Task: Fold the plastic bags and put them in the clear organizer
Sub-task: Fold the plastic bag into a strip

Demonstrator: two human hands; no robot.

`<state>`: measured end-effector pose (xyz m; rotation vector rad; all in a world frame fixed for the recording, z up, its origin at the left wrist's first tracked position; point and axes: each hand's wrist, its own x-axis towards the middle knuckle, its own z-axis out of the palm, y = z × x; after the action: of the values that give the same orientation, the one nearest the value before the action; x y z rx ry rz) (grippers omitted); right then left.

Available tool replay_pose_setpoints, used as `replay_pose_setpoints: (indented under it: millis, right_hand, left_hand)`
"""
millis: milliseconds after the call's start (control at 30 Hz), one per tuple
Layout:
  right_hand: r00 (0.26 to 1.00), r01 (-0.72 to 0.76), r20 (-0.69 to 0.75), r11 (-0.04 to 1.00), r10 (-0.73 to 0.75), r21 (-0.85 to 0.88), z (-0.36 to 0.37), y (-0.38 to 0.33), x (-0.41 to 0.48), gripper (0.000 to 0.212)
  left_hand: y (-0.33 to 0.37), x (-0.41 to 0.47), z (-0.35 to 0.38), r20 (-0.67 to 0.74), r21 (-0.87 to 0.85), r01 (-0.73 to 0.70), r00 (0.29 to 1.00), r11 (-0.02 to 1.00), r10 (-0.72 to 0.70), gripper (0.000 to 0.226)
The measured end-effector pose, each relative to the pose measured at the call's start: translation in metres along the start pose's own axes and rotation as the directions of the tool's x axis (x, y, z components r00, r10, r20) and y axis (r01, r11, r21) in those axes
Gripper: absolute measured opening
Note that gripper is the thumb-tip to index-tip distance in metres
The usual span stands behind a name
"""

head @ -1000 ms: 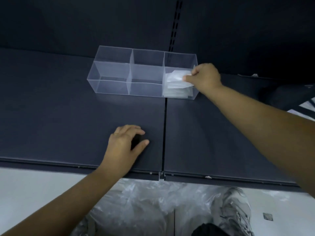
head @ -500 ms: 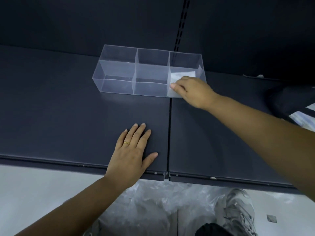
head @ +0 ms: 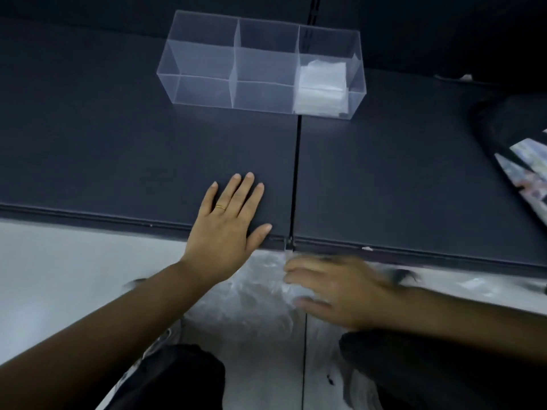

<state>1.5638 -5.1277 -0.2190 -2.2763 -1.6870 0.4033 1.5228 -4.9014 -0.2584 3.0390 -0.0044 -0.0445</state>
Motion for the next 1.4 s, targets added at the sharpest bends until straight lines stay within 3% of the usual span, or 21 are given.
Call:
replay_pose_setpoints:
  millis: [33, 67, 100, 200, 300, 367, 433, 500, 533, 600, 700, 833, 933, 1000, 1067, 1133, 1233, 1267, 1300, 1333, 1400]
  right_hand:
    - [0.979, -0.048, 0.196, 0.998, 0.056, -0.049, 0.019, -0.003, -0.012, 0.049]
    - [0.946, -0.089, 0.304, 0.991, 0.116, -0.100, 0.035, -0.001, -0.020, 0.063]
    - [0.935, -0.114, 0.324, 0.987, 0.146, -0.116, 0.048, 0.003, -0.021, 0.075]
    - [0.940, -0.246, 0.244, 0.969, 0.238, 0.000, 0.061, 0.007, -0.008, 0.084]
    - [0.969, -0.244, 0.056, 0.967, 0.241, 0.068, 0.046, -0.005, 0.006, 0.051]
    - [0.961, -0.178, -0.184, 0.970, 0.207, 0.162, 0.025, -0.013, 0.008, 0.013]
    - [0.914, -0.200, -0.276, 0.922, 0.298, 0.333, 0.000, -0.016, 0.010, 0.003]
    - [0.850, -0.247, -0.301, 0.832, 0.432, 0.497, -0.029, -0.012, 0.014, 0.006]
    - [0.811, -0.264, -0.305, 0.777, 0.499, 0.571, -0.042, -0.006, 0.016, 0.008]
    - [0.748, -0.265, -0.284, 0.662, 0.600, 0.701, -0.066, 0.008, 0.020, 0.008]
    - [0.694, -0.232, -0.257, 0.546, 0.673, 0.805, -0.087, 0.031, 0.022, 0.012]
    - [0.821, -0.328, 0.056, 0.389, 0.568, 0.861, -0.090, 0.048, 0.010, 0.046]
    - [0.854, -0.333, 0.156, 0.291, 0.496, 0.897, -0.080, 0.047, 0.010, 0.043]
    - [0.817, -0.272, 0.127, 0.182, 0.563, 0.945, -0.079, 0.051, 0.017, 0.032]
    - [0.742, -0.203, 0.118, 0.053, 0.660, 0.978, -0.083, 0.059, 0.023, 0.026]
    - [0.648, -0.184, 0.116, 0.006, 0.752, 0.983, -0.086, 0.069, 0.025, 0.028]
    - [0.513, -0.333, 0.022, 0.175, 0.858, 0.927, -0.083, 0.086, 0.028, 0.028]
    - [0.468, -0.397, -0.071, 0.281, 0.881, 0.874, -0.081, 0.091, 0.028, 0.022]
    - [0.420, -0.459, -0.185, 0.384, 0.888, 0.801, -0.081, 0.093, 0.027, 0.017]
    - [0.381, -0.511, -0.306, 0.474, 0.873, 0.717, -0.082, 0.093, 0.025, 0.020]
    - [0.372, -0.500, -0.493, 0.617, 0.787, 0.608, -0.085, 0.081, 0.022, 0.030]
  left_hand:
    - [0.001, -0.003, 0.000, 0.002, -0.001, -0.003, 1.000, 1.000, 0.003, 0.066]
    - [0.001, -0.006, 0.000, 0.010, -0.007, -0.001, 1.000, 1.000, 0.001, 0.066]
    - [0.001, -0.007, -0.001, 0.019, -0.013, 0.005, 1.000, 1.000, -0.005, 0.066]
    - [0.002, -0.009, -0.008, 0.059, -0.039, 0.015, 0.998, 0.999, -0.013, 0.071]
    - [0.000, -0.012, -0.020, 0.118, -0.263, 0.042, 0.993, 0.964, -0.011, 0.078]
    - [0.001, -0.020, -0.033, 0.225, -0.574, 0.097, 0.973, 0.813, 0.042, 0.081]
    - [0.010, -0.029, -0.051, 0.328, -0.756, 0.162, 0.932, 0.634, 0.153, 0.080]
    - [0.019, -0.032, -0.063, 0.327, -0.748, 0.137, 0.927, 0.650, 0.181, 0.066]
    - [0.022, -0.030, -0.065, 0.284, -0.743, 0.128, 0.949, 0.656, 0.136, 0.049]
    - [0.021, -0.020, -0.074, 0.221, -0.811, 0.186, 0.975, 0.555, -0.005, 0.021]
    - [0.012, -0.006, -0.088, 0.214, -0.922, 0.258, 0.961, 0.288, -0.177, 0.029]
    - [0.003, 0.009, -0.089, 0.296, -0.926, 0.356, 0.892, 0.126, -0.343, 0.032]
    - [0.000, 0.022, -0.085, 0.397, -0.918, 0.365, 0.840, -0.156, -0.369, 0.021]
    - [-0.003, 0.029, -0.081, 0.420, -0.906, 0.364, 0.829, -0.214, -0.370, 0.020]
    - [-0.011, 0.034, -0.076, 0.432, -0.901, 0.394, 0.788, -0.181, -0.439, 0.021]
    - [-0.021, 0.039, -0.073, 0.412, -0.909, 0.380, 0.753, -0.172, -0.513, 0.023]
    - [-0.030, 0.044, -0.070, 0.358, -0.928, 0.350, 0.734, -0.131, -0.577, 0.021]
    - [-0.032, 0.045, -0.067, 0.309, -0.935, 0.349, 0.730, -0.055, -0.610, 0.015]
    - [-0.032, 0.044, -0.065, 0.215, -0.931, 0.354, 0.731, 0.091, -0.647, 0.013]
    - [-0.031, 0.042, -0.065, 0.071, -0.890, 0.347, 0.746, 0.295, -0.662, 0.024]
    - [-0.026, 0.039, -0.070, -0.237, -0.736, 0.178, 0.837, 0.654, -0.494, 0.044]
